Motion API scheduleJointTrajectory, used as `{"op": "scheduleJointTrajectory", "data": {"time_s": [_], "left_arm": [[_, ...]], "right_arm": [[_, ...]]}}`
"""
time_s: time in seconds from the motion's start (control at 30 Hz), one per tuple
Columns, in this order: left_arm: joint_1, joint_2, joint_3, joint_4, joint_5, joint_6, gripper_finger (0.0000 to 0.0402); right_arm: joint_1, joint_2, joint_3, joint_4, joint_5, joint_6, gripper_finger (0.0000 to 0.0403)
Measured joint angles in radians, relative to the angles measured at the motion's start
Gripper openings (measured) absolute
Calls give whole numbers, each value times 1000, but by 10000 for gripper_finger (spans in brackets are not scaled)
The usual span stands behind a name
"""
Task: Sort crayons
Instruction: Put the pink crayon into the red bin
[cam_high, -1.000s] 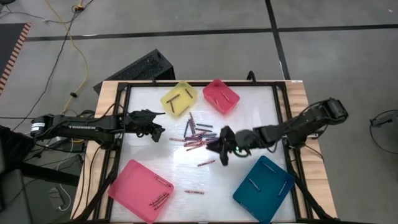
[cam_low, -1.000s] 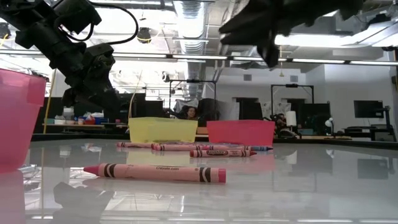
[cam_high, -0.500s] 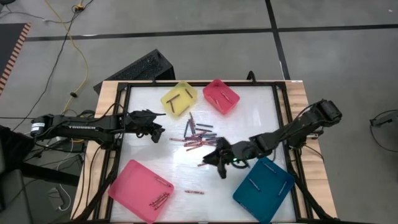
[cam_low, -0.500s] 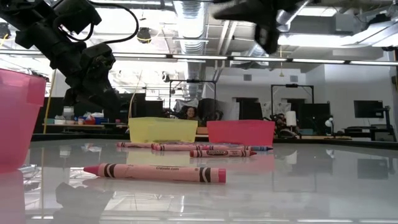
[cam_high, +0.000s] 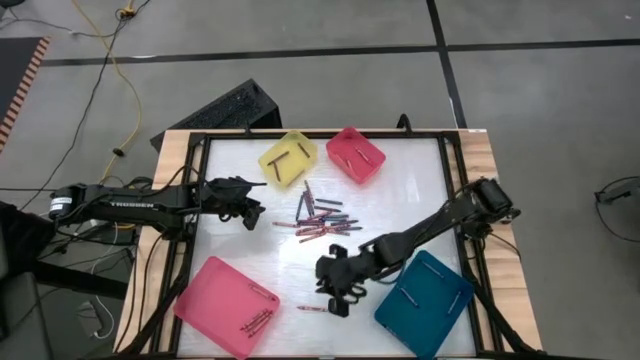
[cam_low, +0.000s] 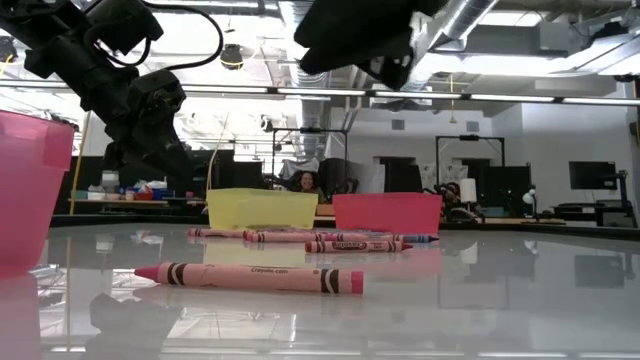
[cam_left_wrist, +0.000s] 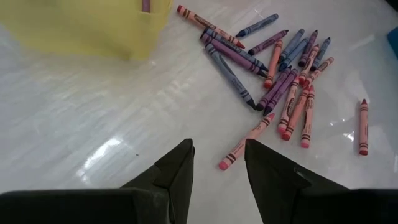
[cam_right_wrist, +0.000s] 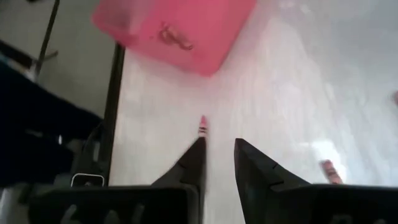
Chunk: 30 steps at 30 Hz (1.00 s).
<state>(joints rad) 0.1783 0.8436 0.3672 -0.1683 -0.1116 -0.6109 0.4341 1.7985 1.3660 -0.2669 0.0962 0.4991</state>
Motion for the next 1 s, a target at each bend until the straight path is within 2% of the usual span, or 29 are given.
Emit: {"op": "scheduleJointTrajectory", "data": {"time_s": [0.3, 0.43, 0.77, 0.87, 1.0], "left_arm": [[0, 0, 0, -9, 36, 3, 133], [0, 0, 0, -8, 43, 23, 133], [0, 0, 0, -9, 45, 71, 133], [0, 0, 0, -9, 45, 74, 133], [0, 0, 0, -10, 45, 74, 133]], "right_arm": [[38, 165, 102, -14, -22, -30, 81], [45, 219, 117, -13, -23, 18, 81], [45, 243, 117, -29, 22, 7, 85], [46, 265, 118, 37, -16, -61, 95], [56, 288, 117, 29, 0, -71, 118]]}}
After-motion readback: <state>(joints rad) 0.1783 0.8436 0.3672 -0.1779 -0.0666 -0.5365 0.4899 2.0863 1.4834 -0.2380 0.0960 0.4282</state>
